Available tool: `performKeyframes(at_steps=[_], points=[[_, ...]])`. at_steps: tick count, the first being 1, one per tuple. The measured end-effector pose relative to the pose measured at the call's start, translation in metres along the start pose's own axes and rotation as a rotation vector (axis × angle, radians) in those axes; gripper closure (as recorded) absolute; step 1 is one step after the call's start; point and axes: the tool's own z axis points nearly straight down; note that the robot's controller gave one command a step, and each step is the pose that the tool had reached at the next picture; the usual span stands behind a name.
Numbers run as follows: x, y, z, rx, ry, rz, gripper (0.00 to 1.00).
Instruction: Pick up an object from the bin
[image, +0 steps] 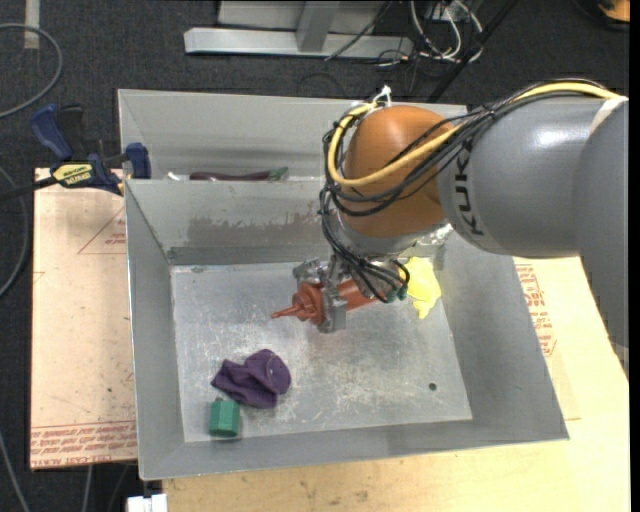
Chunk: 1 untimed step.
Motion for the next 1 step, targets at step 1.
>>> performKeyframes(at_steps=[1], points=[[0.0028,-0.0171,-0.0903,0.000,-0.004,-0.012,1.00]])
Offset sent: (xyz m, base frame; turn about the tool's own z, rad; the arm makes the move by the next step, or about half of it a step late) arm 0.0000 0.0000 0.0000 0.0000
